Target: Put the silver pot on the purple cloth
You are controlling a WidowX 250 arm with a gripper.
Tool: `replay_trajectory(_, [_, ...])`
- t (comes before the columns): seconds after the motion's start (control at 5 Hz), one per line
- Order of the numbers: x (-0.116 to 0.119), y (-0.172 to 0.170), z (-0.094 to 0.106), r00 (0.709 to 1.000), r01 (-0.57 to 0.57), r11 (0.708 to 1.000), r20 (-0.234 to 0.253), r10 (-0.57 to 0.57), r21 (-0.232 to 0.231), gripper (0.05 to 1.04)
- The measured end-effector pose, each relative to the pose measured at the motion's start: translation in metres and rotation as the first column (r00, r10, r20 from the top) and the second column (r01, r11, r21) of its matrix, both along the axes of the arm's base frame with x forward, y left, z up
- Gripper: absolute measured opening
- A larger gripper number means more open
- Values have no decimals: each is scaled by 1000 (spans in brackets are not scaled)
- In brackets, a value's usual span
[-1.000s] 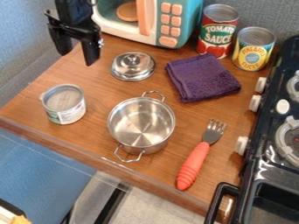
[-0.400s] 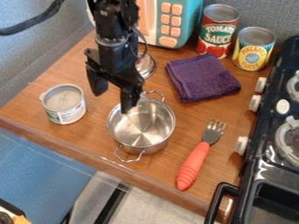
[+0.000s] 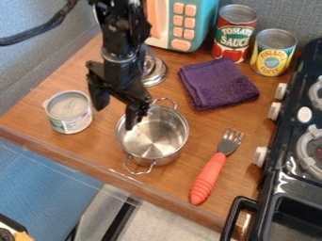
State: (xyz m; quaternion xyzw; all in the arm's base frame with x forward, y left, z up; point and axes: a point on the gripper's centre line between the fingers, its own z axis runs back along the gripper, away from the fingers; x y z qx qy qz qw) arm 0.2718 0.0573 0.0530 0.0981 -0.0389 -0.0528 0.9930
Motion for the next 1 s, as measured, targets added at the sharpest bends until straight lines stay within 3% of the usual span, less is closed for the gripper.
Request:
replay_trajectory(0.2, [-8,3,-20,999,-21,999,-42,22,27,999])
replay_trajectory(0.4, [-12,0,-33,998,-27,999,-61,28,23,945])
replay_trajectory(0.8, [-16,-3,-36,998,-6,999,-55,4,-37,368])
replay_trajectory(1.0, [-20,-2,-25,999,-4,997,-51,0,-77,171])
